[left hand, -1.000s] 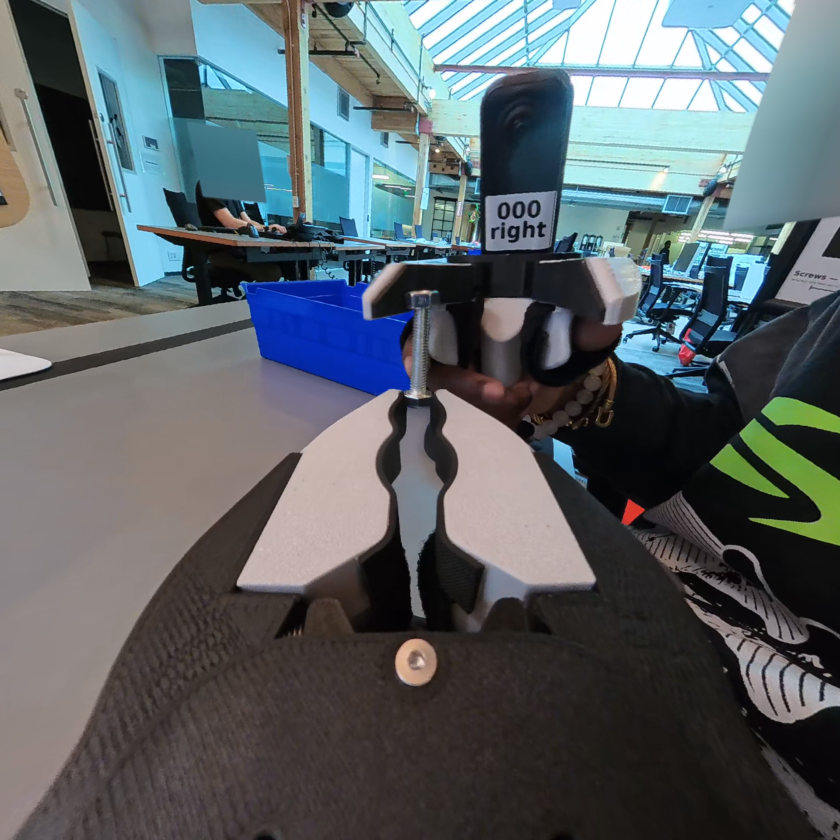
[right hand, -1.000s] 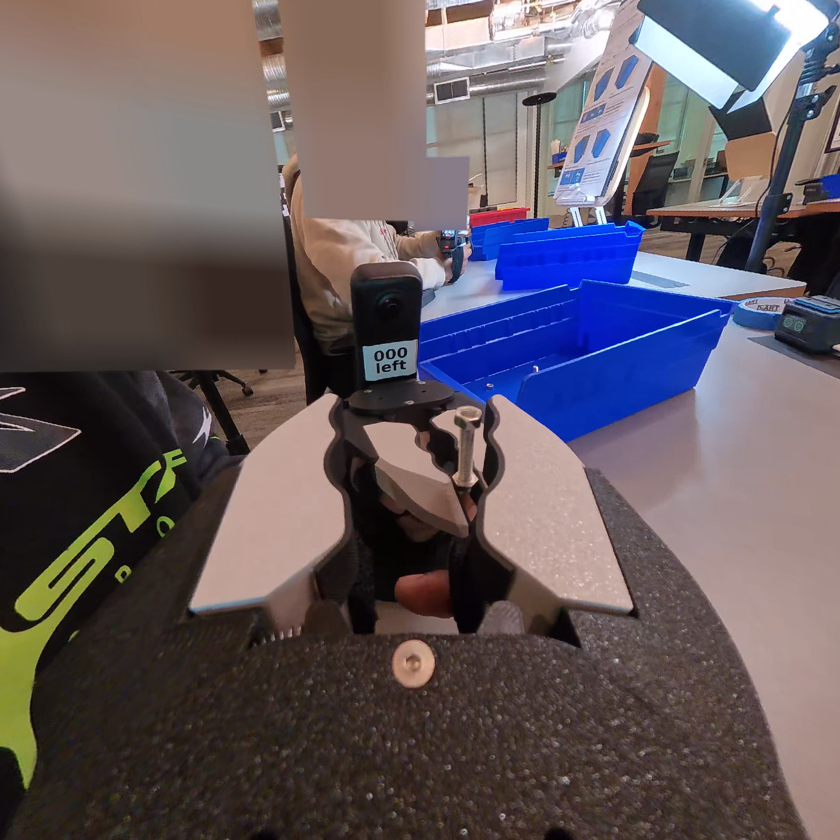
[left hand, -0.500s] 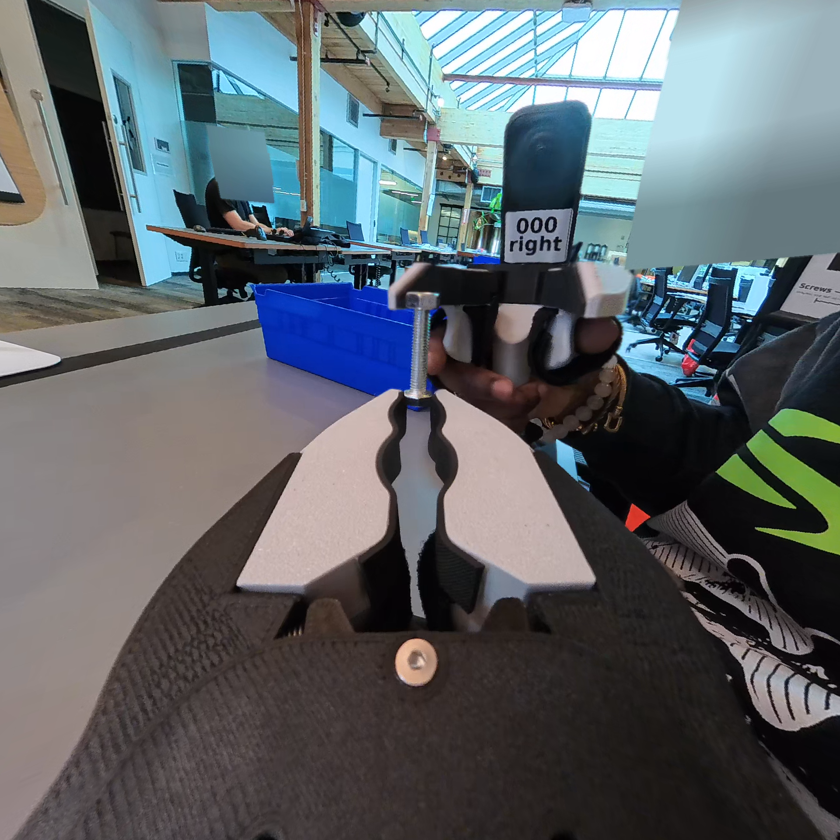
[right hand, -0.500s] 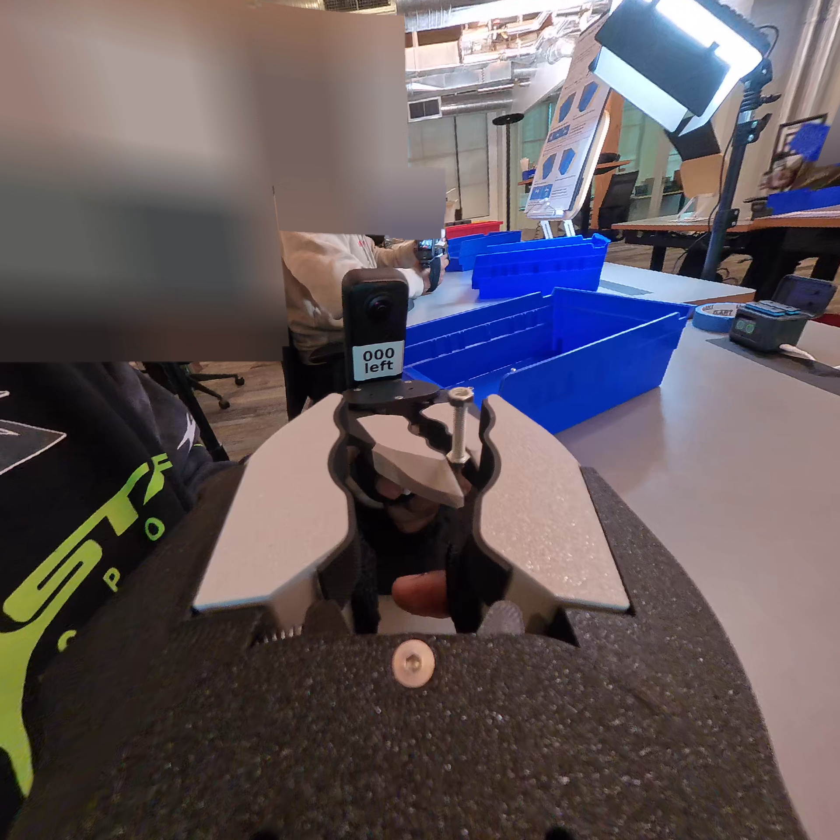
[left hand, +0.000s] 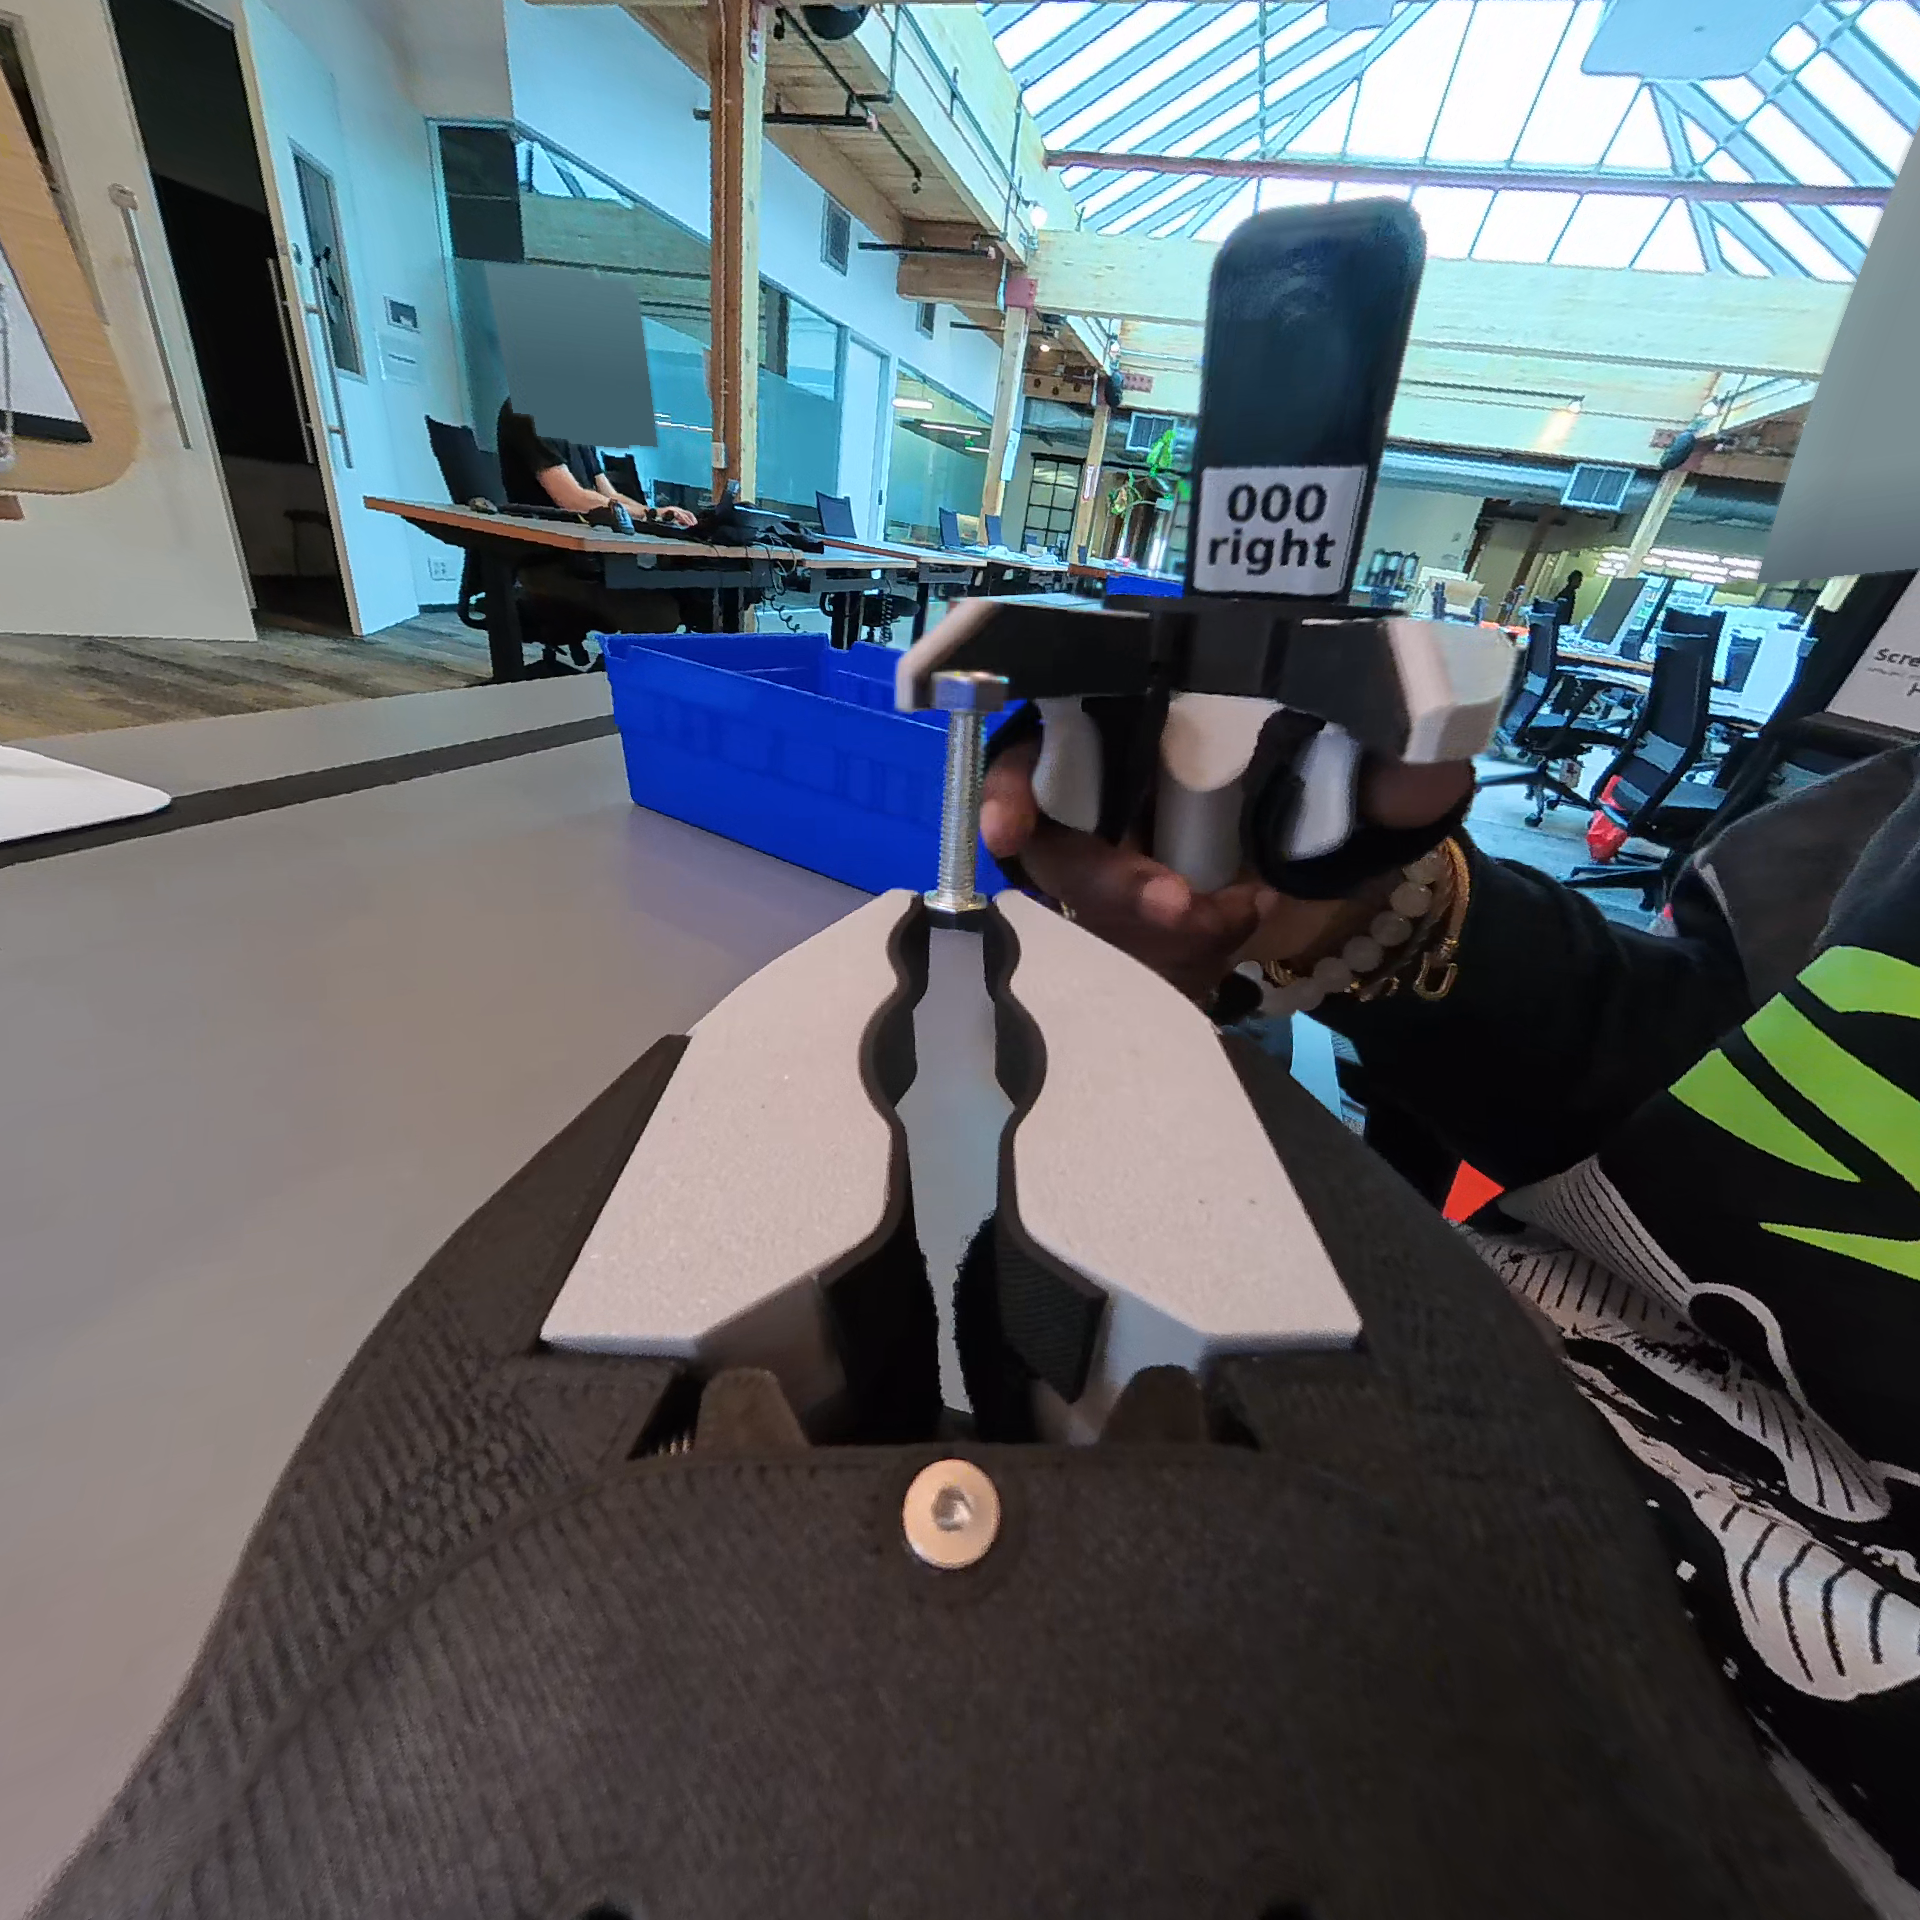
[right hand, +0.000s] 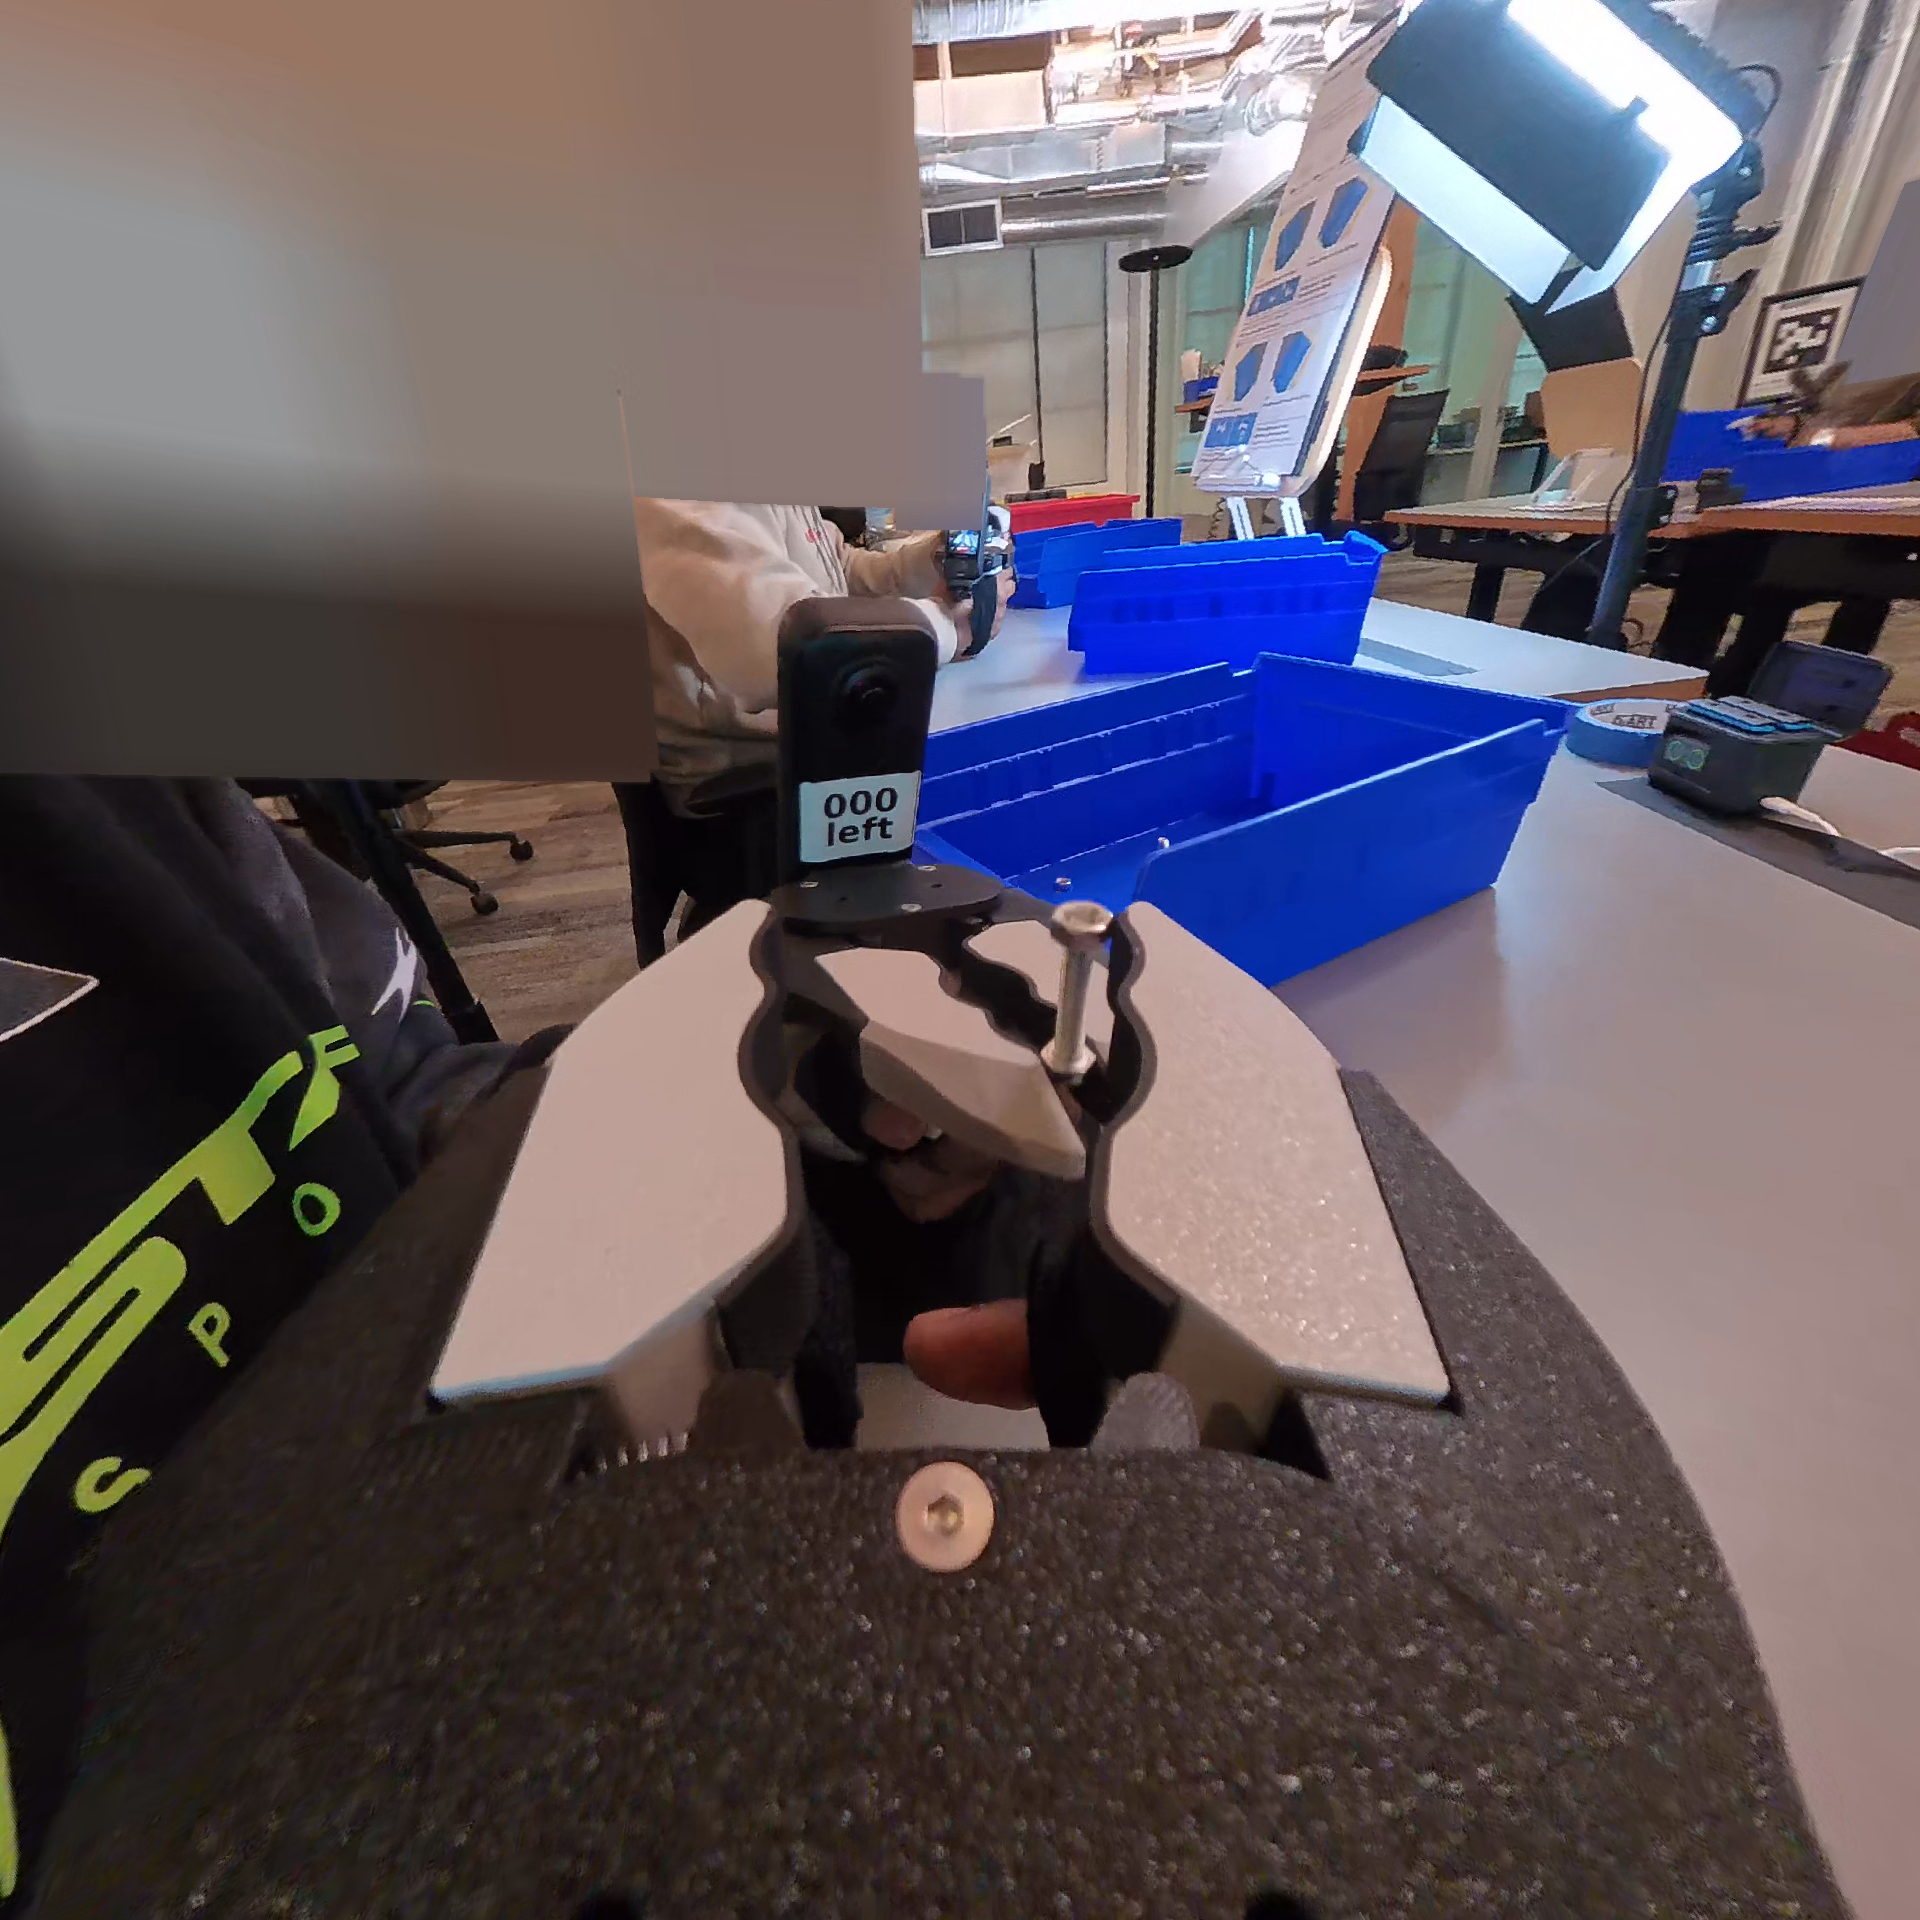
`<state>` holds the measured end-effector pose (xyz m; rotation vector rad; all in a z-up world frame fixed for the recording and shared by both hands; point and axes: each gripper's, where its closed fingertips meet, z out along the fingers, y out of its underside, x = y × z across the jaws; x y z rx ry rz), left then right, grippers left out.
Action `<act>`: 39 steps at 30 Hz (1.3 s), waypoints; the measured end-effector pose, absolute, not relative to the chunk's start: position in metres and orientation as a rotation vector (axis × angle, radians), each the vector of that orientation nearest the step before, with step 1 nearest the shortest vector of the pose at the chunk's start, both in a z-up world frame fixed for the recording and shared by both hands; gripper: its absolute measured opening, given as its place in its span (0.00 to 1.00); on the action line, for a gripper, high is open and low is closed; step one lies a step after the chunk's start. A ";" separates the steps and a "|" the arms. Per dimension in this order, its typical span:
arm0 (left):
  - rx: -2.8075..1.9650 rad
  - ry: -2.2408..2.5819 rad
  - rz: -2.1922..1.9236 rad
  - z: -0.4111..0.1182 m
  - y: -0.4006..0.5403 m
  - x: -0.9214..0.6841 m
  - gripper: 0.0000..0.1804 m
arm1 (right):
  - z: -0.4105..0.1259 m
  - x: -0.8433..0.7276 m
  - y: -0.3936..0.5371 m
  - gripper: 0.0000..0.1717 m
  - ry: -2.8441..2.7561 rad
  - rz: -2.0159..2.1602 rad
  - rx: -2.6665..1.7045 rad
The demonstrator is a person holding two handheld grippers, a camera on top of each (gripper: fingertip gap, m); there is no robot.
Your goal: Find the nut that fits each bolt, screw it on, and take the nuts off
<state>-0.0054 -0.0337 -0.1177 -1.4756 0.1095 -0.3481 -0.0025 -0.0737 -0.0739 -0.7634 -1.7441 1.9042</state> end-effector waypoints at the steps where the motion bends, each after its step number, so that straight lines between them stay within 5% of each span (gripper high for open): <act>1: -1.475 0.104 -0.345 -0.118 -0.034 -0.006 0.05 | -0.074 0.000 -0.071 0.34 -1.737 1.907 -0.768; 5: -1.478 0.103 -0.344 -0.118 -0.033 -0.007 0.05 | -0.073 0.009 -0.062 0.26 -1.694 1.925 -0.766; 12: -1.505 0.129 -0.326 -0.122 -0.031 -0.003 0.05 | -0.077 -0.017 -0.077 0.37 -1.731 1.892 -0.787; 24: -1.517 0.119 -0.307 -0.123 -0.030 -0.005 0.05 | -0.085 -0.007 -0.074 0.35 -1.764 1.789 -0.785; 30: -1.509 0.104 -0.314 -0.122 -0.031 -0.007 0.05 | -0.081 0.008 -0.060 0.18 -1.695 1.847 -0.782; 35: -1.517 0.119 -0.309 -0.123 -0.030 -0.005 0.05 | -0.081 -0.015 -0.068 0.34 -1.687 1.833 -0.803; 39: -1.528 0.123 -0.310 -0.125 -0.030 -0.004 0.05 | -0.083 -0.024 -0.083 0.35 -1.747 1.824 -0.769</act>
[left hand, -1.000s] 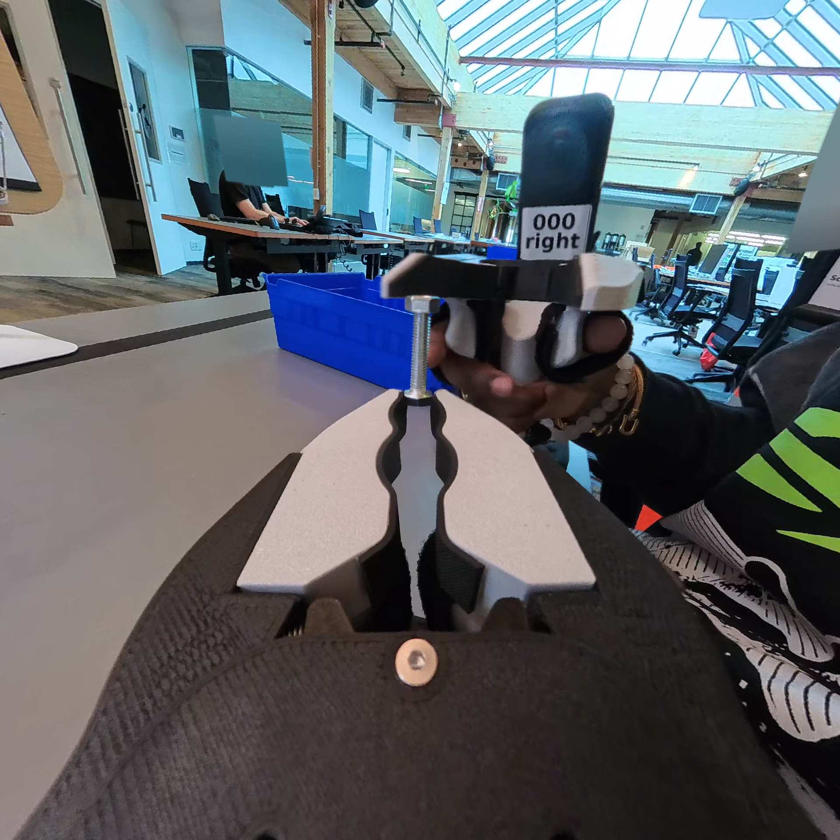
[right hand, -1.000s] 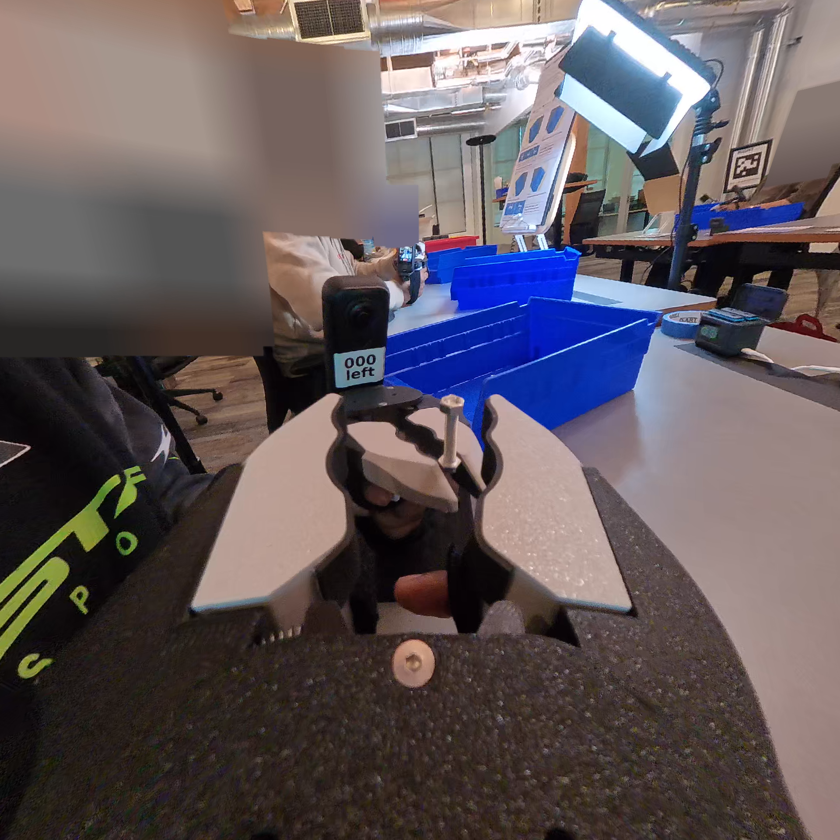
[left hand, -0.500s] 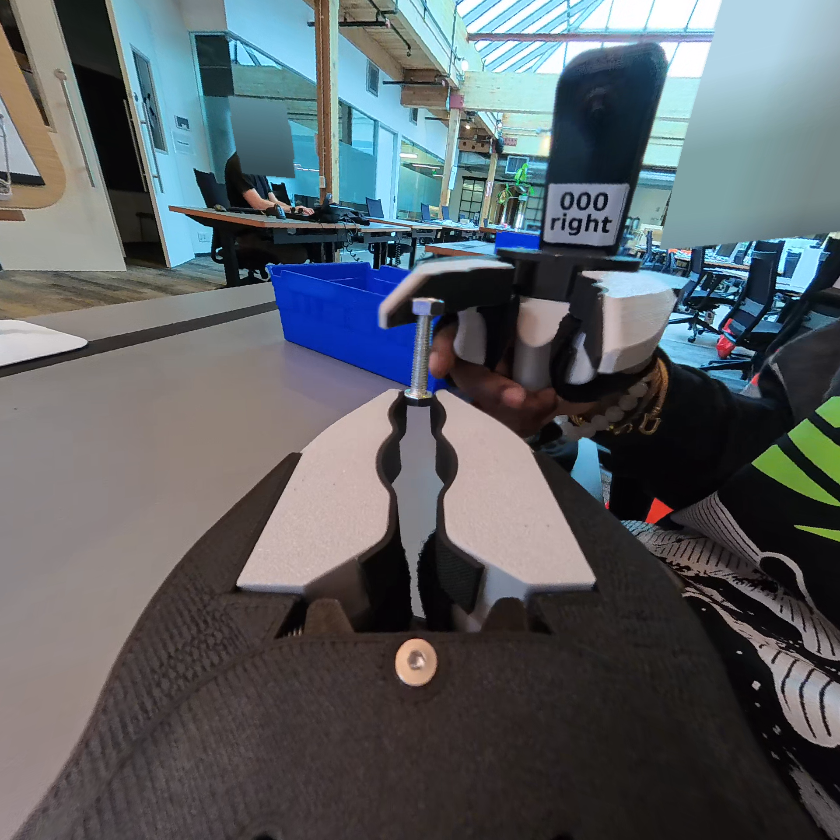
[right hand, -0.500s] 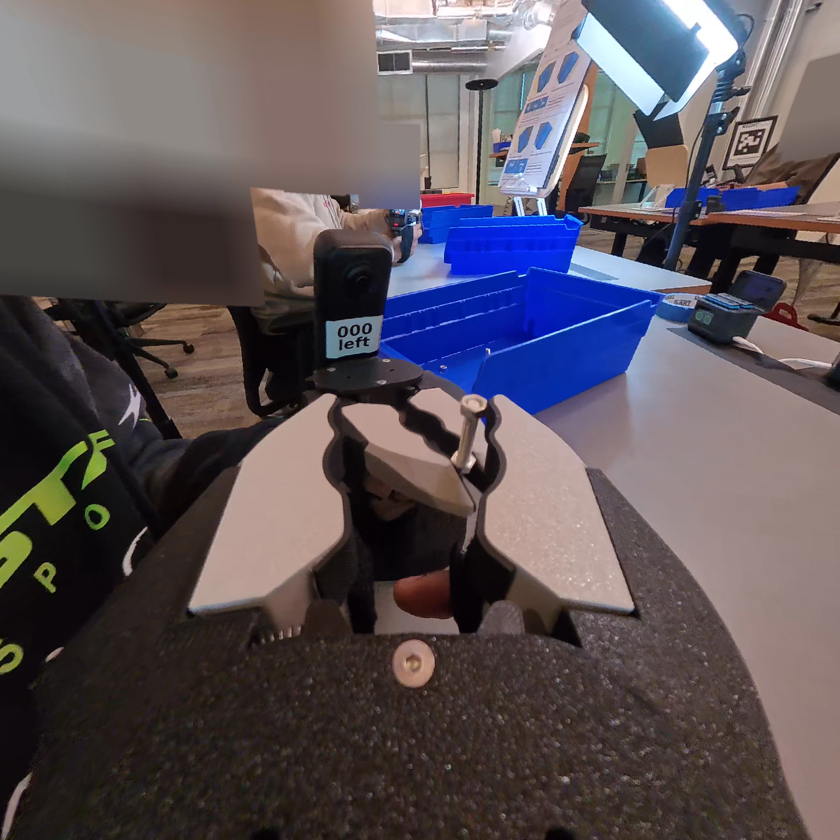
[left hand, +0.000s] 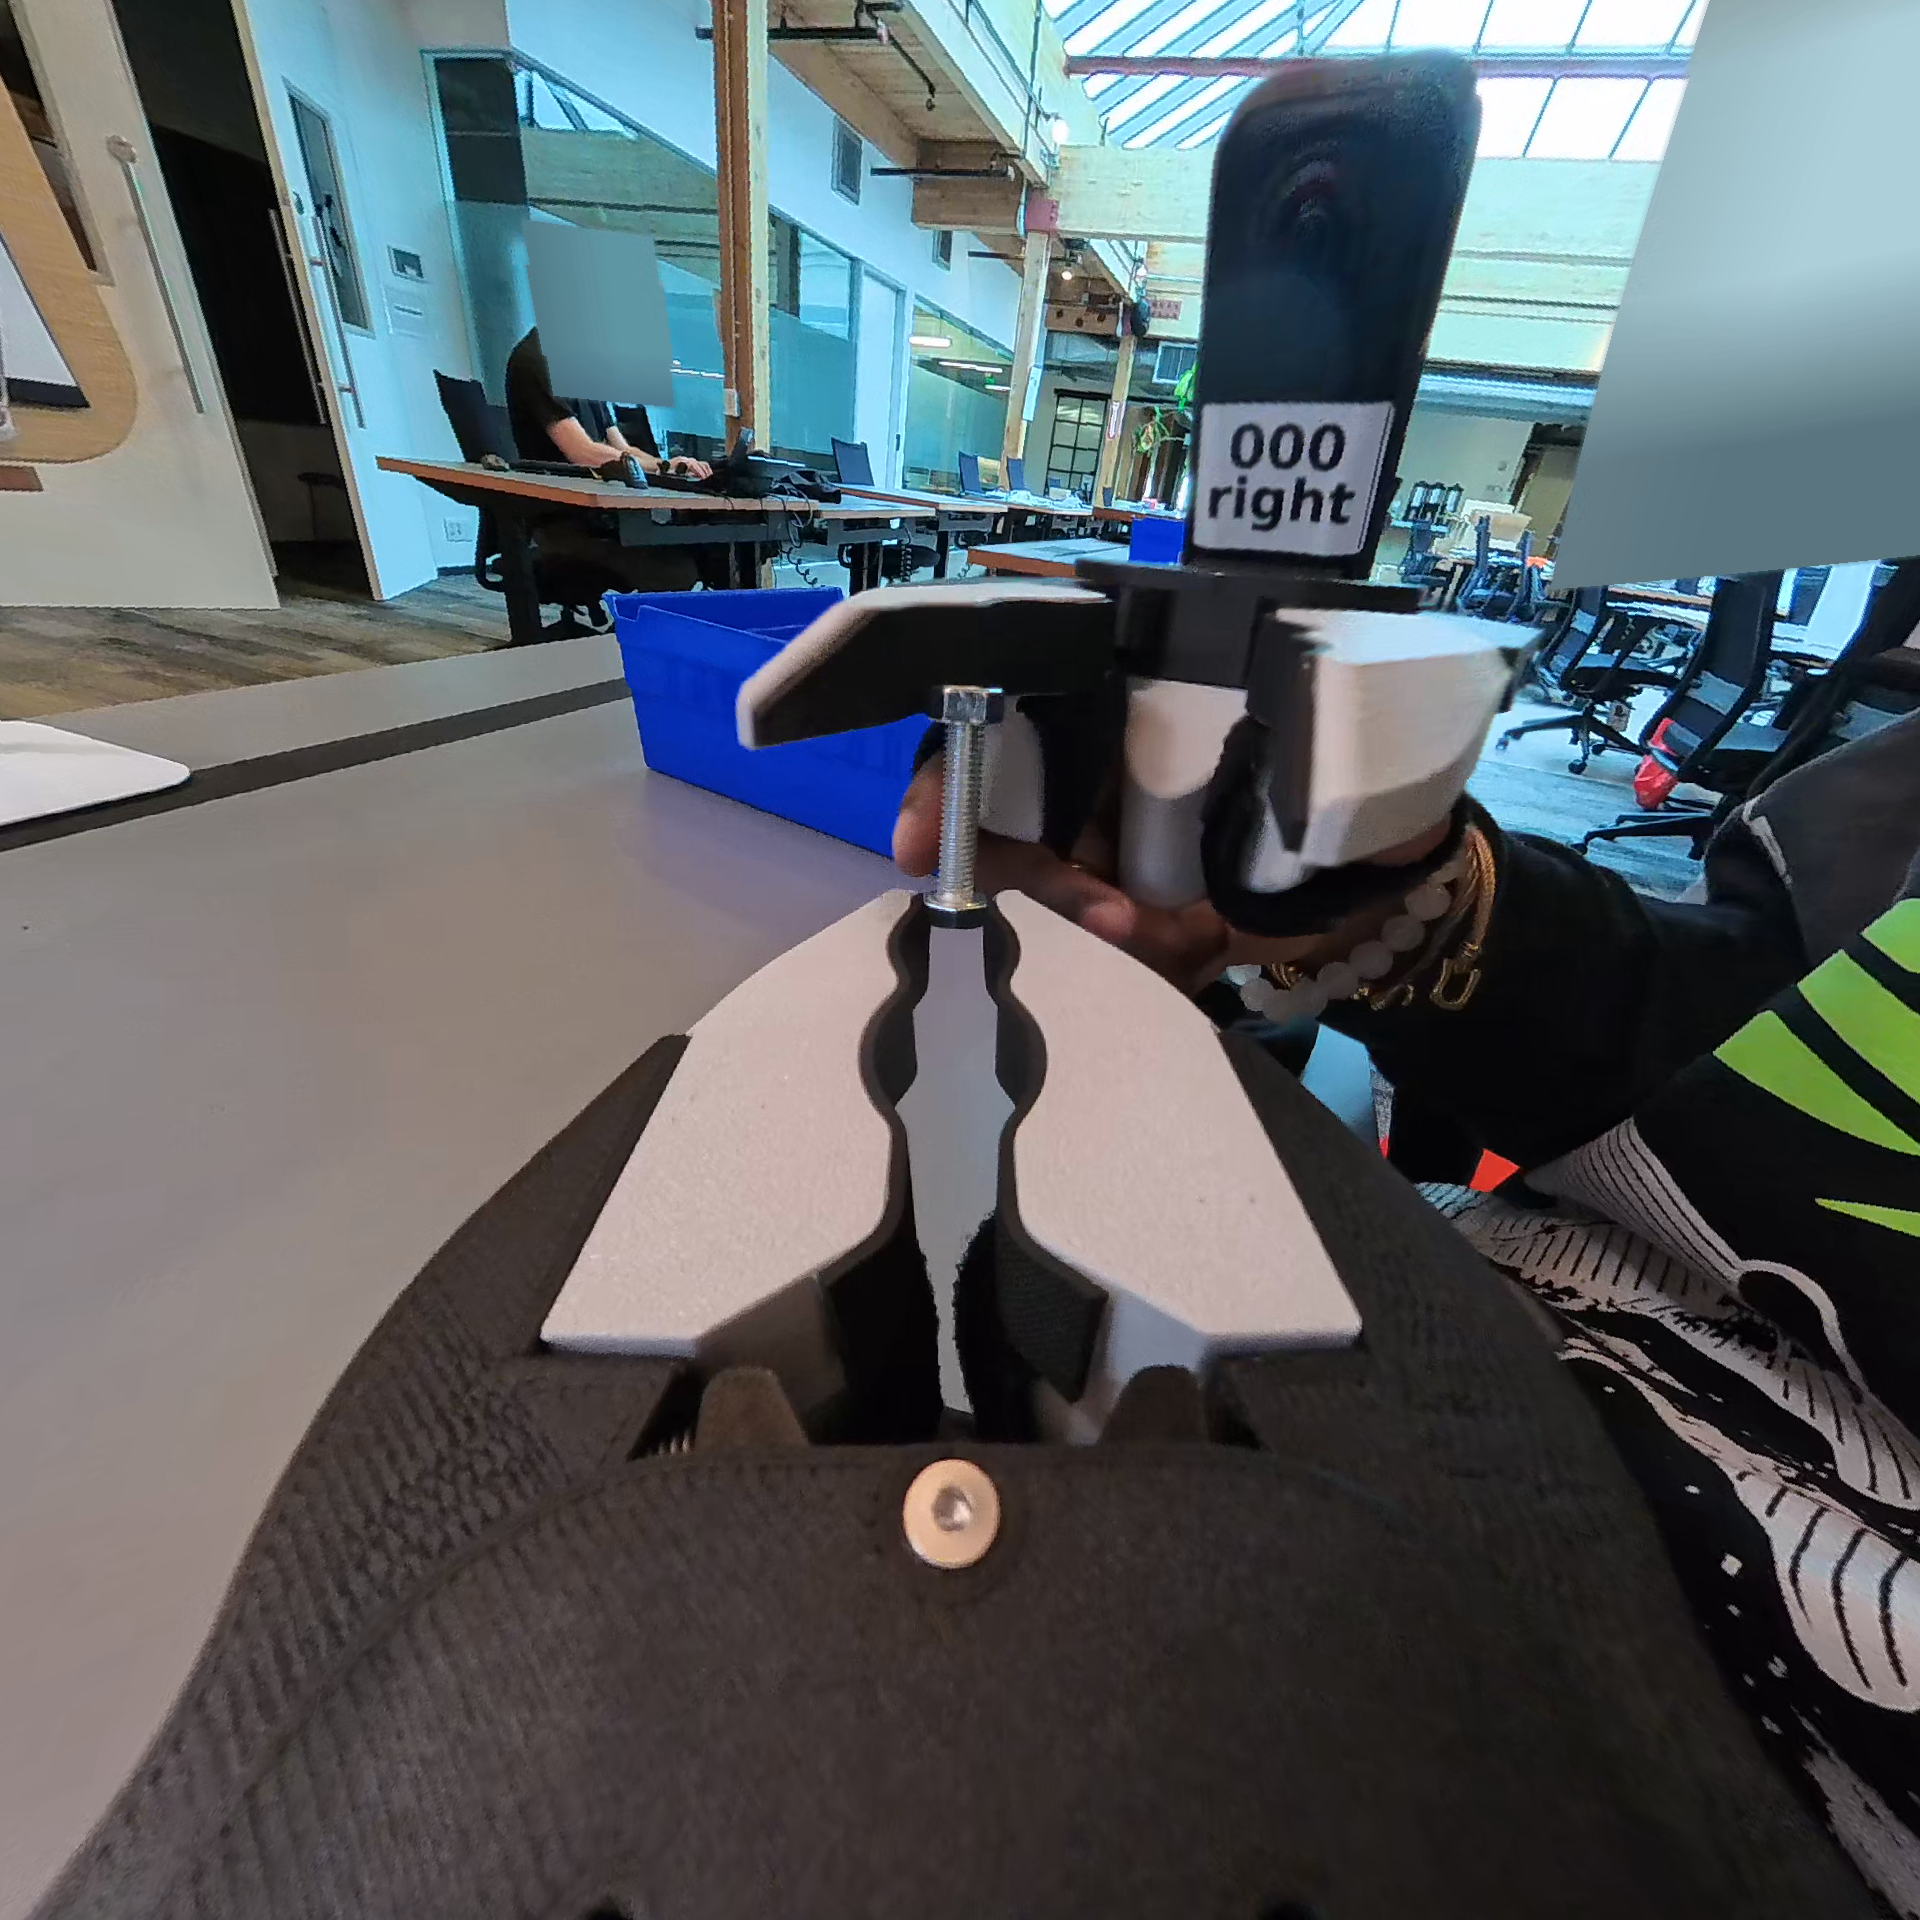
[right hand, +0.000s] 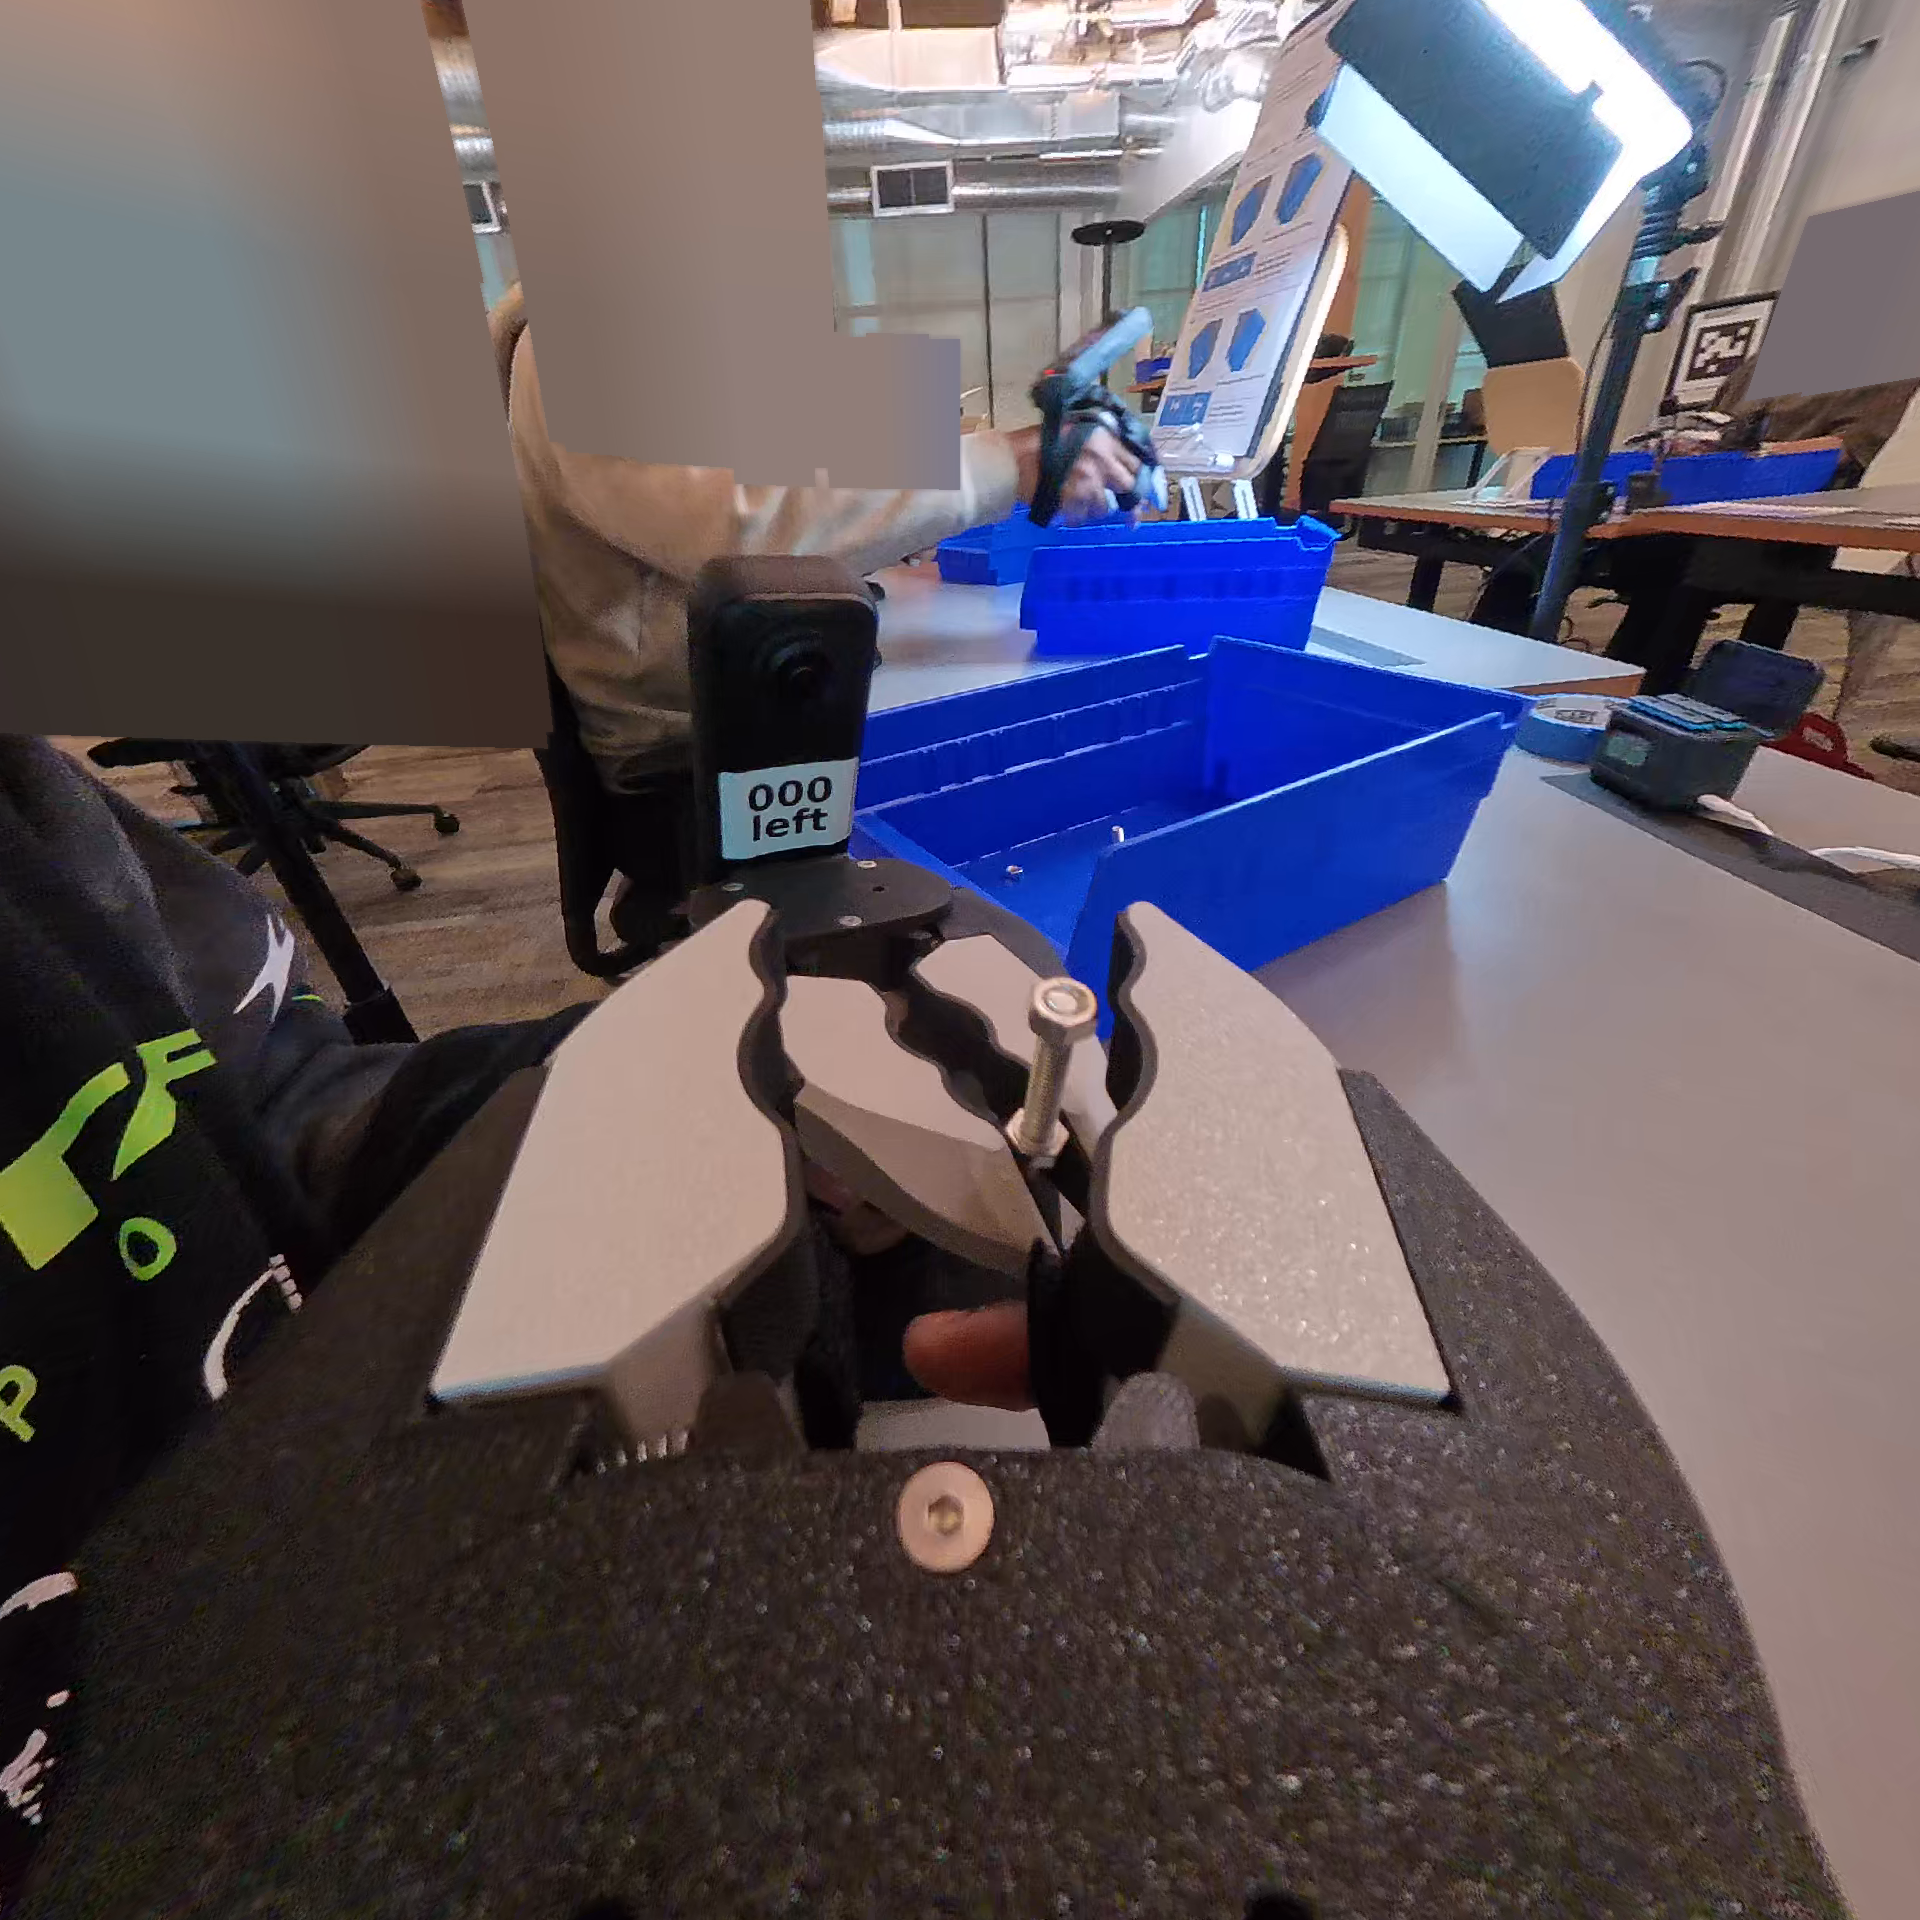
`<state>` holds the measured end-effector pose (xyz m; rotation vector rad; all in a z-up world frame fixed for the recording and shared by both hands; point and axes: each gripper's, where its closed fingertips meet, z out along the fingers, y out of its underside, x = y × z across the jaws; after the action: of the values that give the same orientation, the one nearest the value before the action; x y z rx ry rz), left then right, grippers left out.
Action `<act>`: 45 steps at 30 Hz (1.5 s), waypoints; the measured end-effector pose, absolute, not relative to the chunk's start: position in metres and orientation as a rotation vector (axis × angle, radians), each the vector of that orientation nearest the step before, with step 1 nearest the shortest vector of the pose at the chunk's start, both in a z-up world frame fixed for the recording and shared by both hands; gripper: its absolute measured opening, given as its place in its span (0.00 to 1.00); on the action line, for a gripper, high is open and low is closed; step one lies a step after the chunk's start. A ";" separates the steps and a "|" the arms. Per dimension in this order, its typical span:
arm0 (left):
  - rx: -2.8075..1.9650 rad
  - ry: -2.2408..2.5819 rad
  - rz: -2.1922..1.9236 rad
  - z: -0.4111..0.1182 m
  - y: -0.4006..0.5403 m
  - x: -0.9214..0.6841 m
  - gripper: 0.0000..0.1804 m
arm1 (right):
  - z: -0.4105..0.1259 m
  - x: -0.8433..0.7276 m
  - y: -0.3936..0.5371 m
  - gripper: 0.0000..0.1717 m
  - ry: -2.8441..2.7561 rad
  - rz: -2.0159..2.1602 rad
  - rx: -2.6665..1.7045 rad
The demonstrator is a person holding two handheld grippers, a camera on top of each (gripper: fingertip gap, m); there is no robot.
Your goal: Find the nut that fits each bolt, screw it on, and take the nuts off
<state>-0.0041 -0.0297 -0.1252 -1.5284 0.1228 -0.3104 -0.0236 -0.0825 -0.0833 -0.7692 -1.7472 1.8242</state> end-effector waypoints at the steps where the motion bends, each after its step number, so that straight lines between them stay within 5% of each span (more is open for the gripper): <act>1: -1.530 0.122 -0.310 -0.125 -0.029 -0.004 0.05 | -0.083 -0.023 -0.084 0.35 -1.755 1.825 -0.761; 7: -1.515 0.090 -0.309 -0.123 -0.030 -0.009 0.05 | -0.085 -0.010 -0.069 0.31 -1.707 1.819 -0.801; 12: -1.521 0.086 -0.304 -0.124 -0.030 -0.009 0.05 | -0.079 0.009 -0.058 0.16 -1.648 1.881 -0.774; 19: -1.539 0.112 -0.295 -0.127 -0.028 -0.006 0.05 | -0.086 -0.022 -0.069 0.34 -1.676 1.835 -0.834; 28: -1.531 0.068 -0.294 -0.126 -0.028 -0.012 0.05 | -0.090 -0.018 -0.072 0.33 -1.710 1.792 -0.822; 33: -1.528 0.046 -0.293 -0.126 -0.028 -0.015 0.05 | -0.088 -0.002 -0.058 0.20 -1.671 1.817 -0.818; 45: -1.572 0.071 -0.262 -0.131 -0.025 -0.012 0.05 | -0.095 -0.034 -0.079 0.33 -1.768 1.741 -0.812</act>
<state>-0.0119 -0.0249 -0.1314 -1.5724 0.0715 -0.2619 -0.0343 -0.0787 -0.0945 -0.8123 -1.7685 1.7406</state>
